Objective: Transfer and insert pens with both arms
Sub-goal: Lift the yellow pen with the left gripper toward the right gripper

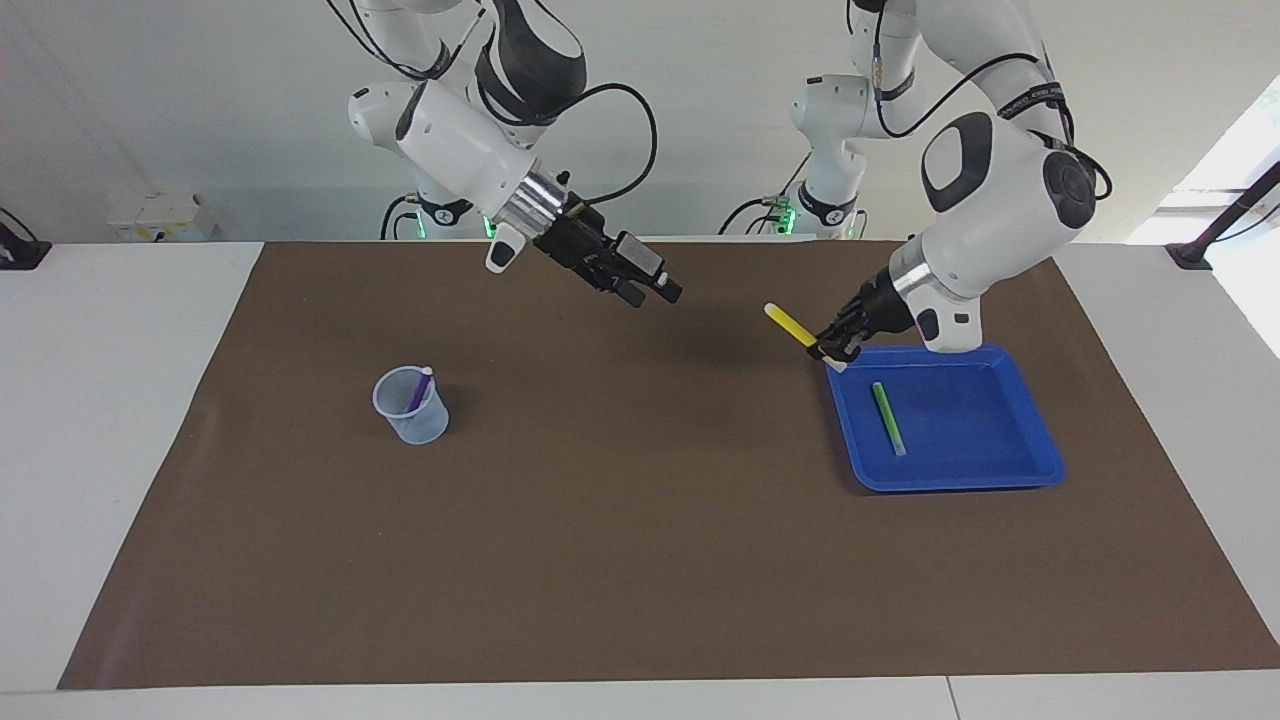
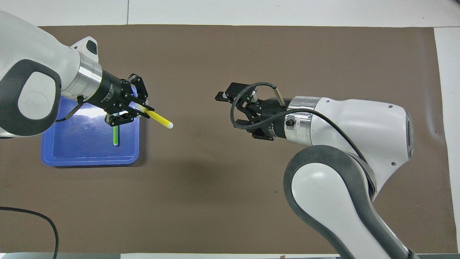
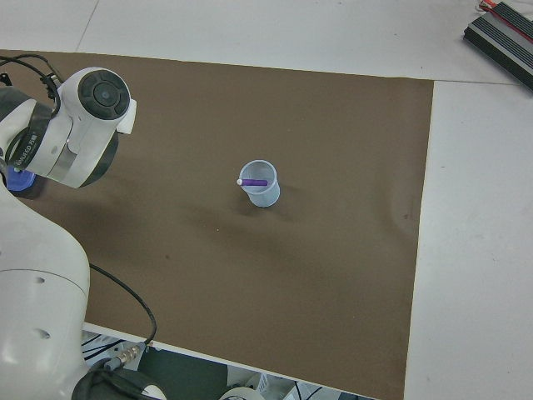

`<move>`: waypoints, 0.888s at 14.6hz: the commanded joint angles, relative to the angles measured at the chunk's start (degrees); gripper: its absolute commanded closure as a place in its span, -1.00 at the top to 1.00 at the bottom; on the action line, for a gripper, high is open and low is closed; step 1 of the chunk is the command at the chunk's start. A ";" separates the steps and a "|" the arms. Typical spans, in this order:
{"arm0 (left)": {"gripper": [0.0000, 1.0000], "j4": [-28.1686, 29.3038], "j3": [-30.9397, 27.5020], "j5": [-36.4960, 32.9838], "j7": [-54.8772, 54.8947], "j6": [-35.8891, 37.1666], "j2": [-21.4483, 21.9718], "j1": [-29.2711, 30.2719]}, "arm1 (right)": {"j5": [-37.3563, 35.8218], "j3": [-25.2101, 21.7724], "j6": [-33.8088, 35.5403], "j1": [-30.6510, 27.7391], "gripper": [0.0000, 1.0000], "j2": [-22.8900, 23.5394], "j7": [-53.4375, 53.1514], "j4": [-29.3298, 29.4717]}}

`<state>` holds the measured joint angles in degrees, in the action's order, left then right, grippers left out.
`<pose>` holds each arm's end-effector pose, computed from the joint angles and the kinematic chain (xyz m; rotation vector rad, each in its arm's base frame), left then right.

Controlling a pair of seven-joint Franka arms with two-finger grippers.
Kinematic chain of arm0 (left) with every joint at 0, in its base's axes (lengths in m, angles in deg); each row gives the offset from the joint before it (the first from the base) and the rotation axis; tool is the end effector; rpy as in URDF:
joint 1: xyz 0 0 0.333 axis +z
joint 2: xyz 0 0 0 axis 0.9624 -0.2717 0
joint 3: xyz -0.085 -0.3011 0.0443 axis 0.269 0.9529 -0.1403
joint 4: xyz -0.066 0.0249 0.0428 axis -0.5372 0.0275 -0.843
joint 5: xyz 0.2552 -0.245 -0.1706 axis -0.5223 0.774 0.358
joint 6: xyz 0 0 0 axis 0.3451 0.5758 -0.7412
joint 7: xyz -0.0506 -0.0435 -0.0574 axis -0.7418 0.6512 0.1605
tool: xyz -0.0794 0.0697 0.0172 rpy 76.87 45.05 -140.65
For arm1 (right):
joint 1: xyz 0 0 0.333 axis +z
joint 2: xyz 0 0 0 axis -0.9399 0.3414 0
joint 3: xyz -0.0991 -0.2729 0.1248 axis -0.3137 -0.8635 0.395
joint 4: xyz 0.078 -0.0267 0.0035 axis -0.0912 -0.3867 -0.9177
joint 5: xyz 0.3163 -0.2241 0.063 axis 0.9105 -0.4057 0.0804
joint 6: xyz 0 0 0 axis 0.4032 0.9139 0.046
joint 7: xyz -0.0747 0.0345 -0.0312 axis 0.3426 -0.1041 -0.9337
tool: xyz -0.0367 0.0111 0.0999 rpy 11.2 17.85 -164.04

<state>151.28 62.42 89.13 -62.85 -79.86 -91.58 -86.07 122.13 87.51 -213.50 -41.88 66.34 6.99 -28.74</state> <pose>0.5722 -0.2028 0.5120 2.4760 1.3342 -0.5450 0.5217 0.2831 0.5219 -2.0959 0.7681 0.0438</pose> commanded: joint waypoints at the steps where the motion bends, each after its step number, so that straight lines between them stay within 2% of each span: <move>1: -1.00 2.25 -0.71 5.84 -6.31 0.27 2.08 -1.00 | 1.49 0.80 -1.10 0.66 1.00 -1.18 2.57 -1.24; 3: -1.00 2.16 -0.71 9.28 -11.31 -0.25 2.17 -1.52 | 1.49 0.81 -1.19 0.84 0.98 -1.18 2.93 -1.24; 5: -1.00 2.86 -0.71 9.38 -15.63 -2.27 3.13 -3.19 | 1.49 0.90 -1.10 1.02 0.97 -1.18 2.93 -1.24; 9: -1.00 6.37 -0.71 9.73 -19.85 -6.14 5.86 -6.44 | 0.71 0.98 -1.45 2.95 0.59 -1.18 3.19 -1.15; 13: -1.00 9.02 -0.71 9.82 -21.44 -7.29 7.97 -8.12 | -0.36 0.98 -1.10 2.87 0.48 -1.18 6.09 -1.15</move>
<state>156.71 62.42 97.96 -83.39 -85.35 -86.52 -93.43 122.04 88.42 -214.04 -38.78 66.27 11.21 -28.74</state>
